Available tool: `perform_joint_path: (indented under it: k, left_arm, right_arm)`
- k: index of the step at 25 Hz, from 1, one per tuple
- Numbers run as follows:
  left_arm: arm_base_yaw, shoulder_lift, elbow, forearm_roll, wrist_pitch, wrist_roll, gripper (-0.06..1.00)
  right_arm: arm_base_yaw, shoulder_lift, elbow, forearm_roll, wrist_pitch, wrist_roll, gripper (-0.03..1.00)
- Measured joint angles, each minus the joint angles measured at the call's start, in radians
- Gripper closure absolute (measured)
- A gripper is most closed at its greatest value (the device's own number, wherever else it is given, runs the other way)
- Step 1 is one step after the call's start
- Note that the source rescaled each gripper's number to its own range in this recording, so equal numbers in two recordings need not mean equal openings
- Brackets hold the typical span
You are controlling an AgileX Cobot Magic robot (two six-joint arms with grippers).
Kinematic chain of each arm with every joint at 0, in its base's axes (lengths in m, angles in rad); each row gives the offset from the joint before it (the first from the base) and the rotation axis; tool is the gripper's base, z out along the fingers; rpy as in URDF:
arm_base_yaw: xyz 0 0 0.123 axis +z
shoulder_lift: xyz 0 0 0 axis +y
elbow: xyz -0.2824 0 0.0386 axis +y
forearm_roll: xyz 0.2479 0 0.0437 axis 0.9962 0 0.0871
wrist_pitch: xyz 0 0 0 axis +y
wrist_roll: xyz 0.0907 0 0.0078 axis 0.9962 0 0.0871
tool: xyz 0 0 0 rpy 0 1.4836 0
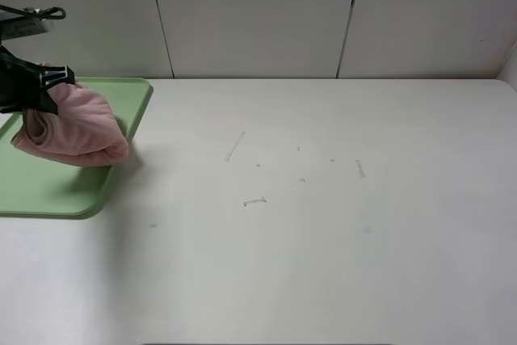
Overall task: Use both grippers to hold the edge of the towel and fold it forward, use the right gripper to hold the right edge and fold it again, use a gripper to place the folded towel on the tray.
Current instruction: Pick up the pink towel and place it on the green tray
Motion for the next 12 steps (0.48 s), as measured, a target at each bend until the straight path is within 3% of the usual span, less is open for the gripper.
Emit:
perform_joint_path:
  k: [5,8,10,12]
  left_arm:
    - [0.037,0.002,0.001,0.0,-0.005,0.031,0.85]
    - [0.05,0.006,0.001,0.0,-0.007,0.046,0.78]
    - [0.056,0.008,0.001,0.0,-0.007,0.046,0.66]
    - [0.057,0.008,0.001,-0.001,-0.007,0.046,0.35]
  right_arm:
    - [0.0,0.0,0.0,0.006,0.0,0.0,-0.03]
    - [0.0,0.0,0.0,0.006,0.0,0.0,-0.03]
    - [0.0,0.0,0.0,0.006,0.0,0.0,-0.03]
    - [0.0,0.0,0.0,0.006,0.0,0.0,-0.03]
